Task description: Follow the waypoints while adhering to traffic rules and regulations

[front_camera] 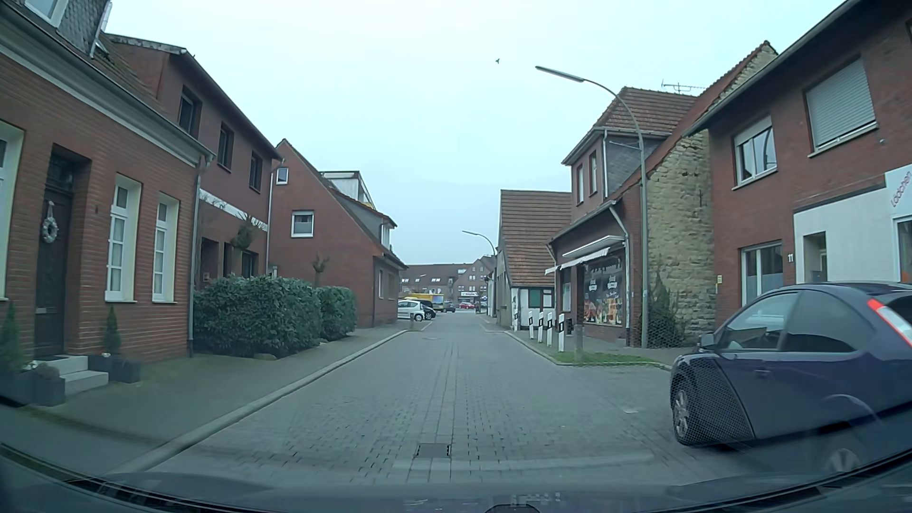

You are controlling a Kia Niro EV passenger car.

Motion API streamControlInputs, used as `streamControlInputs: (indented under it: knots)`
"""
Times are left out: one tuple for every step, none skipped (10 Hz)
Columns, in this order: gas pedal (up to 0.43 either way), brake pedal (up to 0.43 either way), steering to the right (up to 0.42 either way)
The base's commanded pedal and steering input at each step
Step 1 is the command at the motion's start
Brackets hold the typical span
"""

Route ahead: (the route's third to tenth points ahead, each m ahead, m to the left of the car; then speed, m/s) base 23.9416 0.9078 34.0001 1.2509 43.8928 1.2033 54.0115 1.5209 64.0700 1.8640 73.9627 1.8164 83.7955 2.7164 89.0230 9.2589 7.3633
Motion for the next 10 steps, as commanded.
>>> streamControlInputs:
  knots:
    - [0.220,0.000,-0.006]
    - [0.220,0.000,-0.007]
    - [0.220,0.000,-0.006]
    - [0.220,0.000,-0.006]
    - [0.220,0.000,-0.005]
    - [0.220,0.000,-0.003]
    - [0.220,0.000,-0.003]
    - [0.220,0.000,-0.005]
    - [0.220,0.000,-0.006]
    - [0.220,0.000,-0.005]
